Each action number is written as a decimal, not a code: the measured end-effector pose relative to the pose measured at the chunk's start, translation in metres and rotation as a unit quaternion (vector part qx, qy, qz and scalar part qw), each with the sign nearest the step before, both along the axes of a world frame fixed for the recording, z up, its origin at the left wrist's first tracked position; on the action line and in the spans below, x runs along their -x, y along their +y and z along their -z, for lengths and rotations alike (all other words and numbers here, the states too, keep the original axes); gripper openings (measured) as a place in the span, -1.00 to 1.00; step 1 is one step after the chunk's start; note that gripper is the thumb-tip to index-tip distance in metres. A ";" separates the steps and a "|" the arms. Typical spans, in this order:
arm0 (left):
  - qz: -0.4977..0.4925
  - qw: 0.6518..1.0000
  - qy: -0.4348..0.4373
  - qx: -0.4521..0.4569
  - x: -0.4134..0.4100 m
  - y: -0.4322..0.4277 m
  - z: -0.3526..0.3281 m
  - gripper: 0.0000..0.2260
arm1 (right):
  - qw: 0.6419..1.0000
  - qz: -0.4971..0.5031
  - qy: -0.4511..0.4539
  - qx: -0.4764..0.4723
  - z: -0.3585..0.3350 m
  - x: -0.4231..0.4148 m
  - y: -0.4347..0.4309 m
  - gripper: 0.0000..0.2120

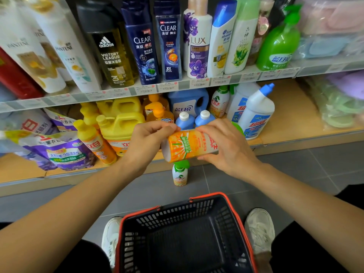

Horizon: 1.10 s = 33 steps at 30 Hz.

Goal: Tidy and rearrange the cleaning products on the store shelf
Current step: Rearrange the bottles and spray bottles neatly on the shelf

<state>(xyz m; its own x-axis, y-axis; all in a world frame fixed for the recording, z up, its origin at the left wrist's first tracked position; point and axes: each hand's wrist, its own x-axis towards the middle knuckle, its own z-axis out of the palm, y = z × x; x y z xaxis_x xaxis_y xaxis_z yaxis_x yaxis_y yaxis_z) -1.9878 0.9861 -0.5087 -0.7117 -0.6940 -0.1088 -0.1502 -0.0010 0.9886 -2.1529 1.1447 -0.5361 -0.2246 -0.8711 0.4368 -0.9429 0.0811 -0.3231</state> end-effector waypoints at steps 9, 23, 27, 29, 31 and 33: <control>0.104 0.980 0.117 0.120 -0.006 0.003 -0.010 -0.66 | 0.975 -0.016 -0.220 0.006 0.004 0.006 0.000 -0.24; 0.166 0.907 0.058 0.382 -0.009 0.011 -0.023 -0.71 | 0.891 -0.050 -0.450 -0.013 0.007 0.001 -0.003 -0.34; 0.141 0.883 0.106 0.434 -0.012 0.012 -0.026 -0.83 | 0.892 -0.049 -0.450 -0.022 0.010 0.000 -0.002 -0.36; 0.136 0.875 0.108 0.451 -0.012 0.012 -0.027 -0.82 | 0.895 -0.049 -0.443 -0.025 0.010 0.000 -0.002 -0.36; 0.127 0.871 0.101 0.463 -0.012 0.012 -0.028 -0.77 | 0.898 -0.053 -0.435 -0.026 0.010 0.000 -0.003 -0.37; 0.140 0.859 0.095 0.483 -0.010 0.011 -0.028 -0.76 | 0.898 -0.057 -0.435 -0.027 0.010 0.000 -0.003 -0.37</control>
